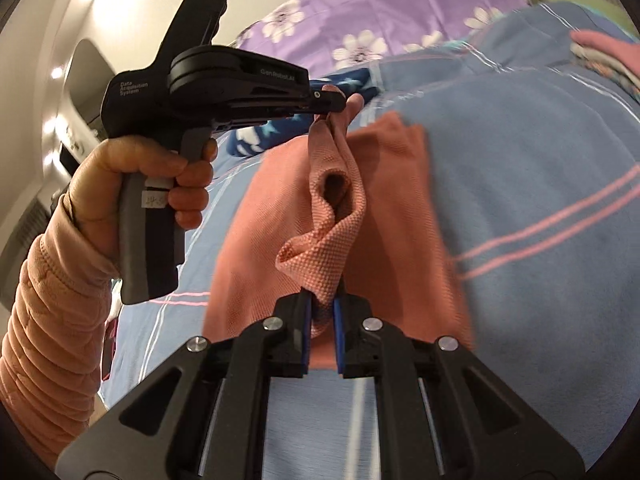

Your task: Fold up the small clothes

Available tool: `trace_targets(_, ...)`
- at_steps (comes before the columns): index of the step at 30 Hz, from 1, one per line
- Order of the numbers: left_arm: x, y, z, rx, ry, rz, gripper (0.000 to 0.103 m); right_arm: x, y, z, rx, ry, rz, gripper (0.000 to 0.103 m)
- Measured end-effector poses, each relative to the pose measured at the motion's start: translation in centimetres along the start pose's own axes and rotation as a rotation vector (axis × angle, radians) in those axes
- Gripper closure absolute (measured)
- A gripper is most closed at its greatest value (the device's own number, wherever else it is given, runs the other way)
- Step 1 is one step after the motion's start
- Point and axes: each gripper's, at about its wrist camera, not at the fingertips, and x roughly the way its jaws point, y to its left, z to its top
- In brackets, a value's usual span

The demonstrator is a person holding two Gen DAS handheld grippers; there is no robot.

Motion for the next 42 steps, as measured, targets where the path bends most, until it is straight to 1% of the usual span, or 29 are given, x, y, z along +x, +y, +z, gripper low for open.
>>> trace_targets(3, 1.6, -0.8, 0.1, 0.008, 0.029, 0.012, 0.101, 0.4, -1.4, -0.4, 0.05, 0.024, 0.033, 0.094)
trace_targets(6, 2.6, -1.2, 0.1, 0.009, 0.049, 0.022, 0.101, 0.6, -2.0, -0.8, 0.062, 0.032, 0.044, 0.094)
trace_targets(12, 3.8, -2.5, 0.0, 0.037, 0.057, 0.03, 0.101, 0.5, -2.3, -1.5, 0.071, 0.039, 0.07, 0.094)
trace_targets(14, 3.8, -2.4, -0.2, 0.028, 0.06, 0.017, 0.098, 0.9, -2.8, -1.5, 0.098, 0.055, 0.077, 0.092)
trace_targets(15, 3.6, -2.3, -0.4, 0.022, 0.06, 0.016, 0.082, 1.1, -3.3, -1.5, 0.12, 0.064, 0.089, 0.091)
trace_targets(16, 3.3, -2.2, -0.5, 0.02, 0.053, 0.018, 0.075, 1.3, -3.8, -1.1, 0.139, 0.066, 0.099, 0.09)
trace_targets(17, 2.6, -2.2, -0.8, 0.027, 0.035, 0.021, 0.066, 1.2, -4.2, -1.0, 0.155, 0.066, 0.116, 0.086)
trace_targets(18, 1.9, -2.3, -1.1, 0.041, 0.02, 0.028, 0.06, 1.3, -4.5, -0.9, 0.161, 0.067, 0.125, 0.085)
trace_targets(19, 1.1, -2.3, -1.6, 0.061, 0.003, 0.041, 0.055, 1.3, -4.6, -0.9, 0.165, 0.067, 0.133, 0.082)
trace_targets(20, 0.1, -2.2, -2.2, 0.079, -0.016, 0.061, 0.045, 1.3, -4.6, -0.9, 0.167, 0.067, 0.14, 0.08)
trace_targets(21, -0.7, -2.1, -2.8, 0.095, -0.033, 0.084, 0.04, 1.3, -4.6, -0.9, 0.167, 0.067, 0.146, 0.079)
trace_targets(22, -1.6, -2.0, -3.6, 0.115, -0.048, 0.102, 0.039, 1.3, -4.5, -0.9, 0.162, 0.065, 0.156, 0.074)
trace_targets(23, -2.7, -1.8, -4.7, 0.139, -0.063, 0.125, 0.039, 1.2, -4.4, -1.0, 0.153, 0.063, 0.166, 0.067)
trace_targets(25, -4.0, -1.3, -6.1, 0.156, -0.081, 0.148, 0.034, 1.0, -3.8, -0.9, 0.124, 0.057, 0.163, 0.057)
trace_targets(26, -5.0, -0.9, -7.5, 0.16, -0.089, 0.154, 0.033, 1.0, -3.6, -0.9, 0.113, 0.054, 0.153, 0.055)
trace_targets(28, -6.0, -0.2, -9.4, 0.157, -0.091, 0.164, 0.033, 1.1, -3.2, -0.5, 0.099, 0.052, 0.096, 0.055)
trace_targets(29, -6.2, 0.1, -10.2, 0.155, -0.09, 0.17, 0.033, 1.1, -3.3, -0.4, 0.105, 0.051, 0.078, 0.058)
trace_targets(30, -6.4, 0.4, -10.9, 0.152, -0.088, 0.181, 0.033, 1.4, -3.4, -0.1, 0.118, 0.051, 0.049, 0.065)
trace_targets(31, -6.4, 0.8, -11.9, 0.149, -0.081, 0.2, 0.03, 1.7, -3.7, 0.1, 0.131, 0.06, 0.029, 0.085)
trace_targets(32, -6.3, 1.1, -12.5, 0.148, -0.075, 0.211, 0.028, 1.8, -4.0, 0.1, 0.15, 0.07, 0.035, 0.092)
trace_targets(33, -6.2, 1.4, -13.2, 0.147, -0.067, 0.22, 0.027, 1.5, -4.5, -0.1, 0.194, 0.066, 0.061, 0.093)
trace_targets(34, -5.9, 1.6, -13.8, 0.147, -0.053, 0.23, 0.027, 0.8, -4.7, -0.2, 0.212, 0.051, 0.077, 0.094)
trace_targets(36, -5.5, 2.3, -15.1, 0.134, -0.036, 0.232, 0.027, -0.5, -4.4, -0.3, 0.196, 0.018, 0.076, 0.094)
trace_targets(38, -5.4, 2.9, -15.8, 0.104, -0.039, 0.212, 0.025, -0.8, -4.4, -0.5, 0.163, 0.035, 0.028, 0.095)
trace_targets(39, -5.4, 3.3, -16.1, 0.08, -0.044, 0.201, 0.024, -0.4, -4.6, -0.8, 0.156, 0.064, -0.007, 0.095)
trace_targets(40, -5.4, 3.5, -16.3, 0.067, -0.048, 0.192, 0.024, 0.2, -5.3, -1.2, 0.169, 0.094, -0.02, 0.095)
trace_targets(42, -5.5, 3.7, -16.8, 0.045, -0.056, 0.175, 0.024, -0.3, -5.8, -1.7, 0.196, 0.092, 0.011, 0.095)
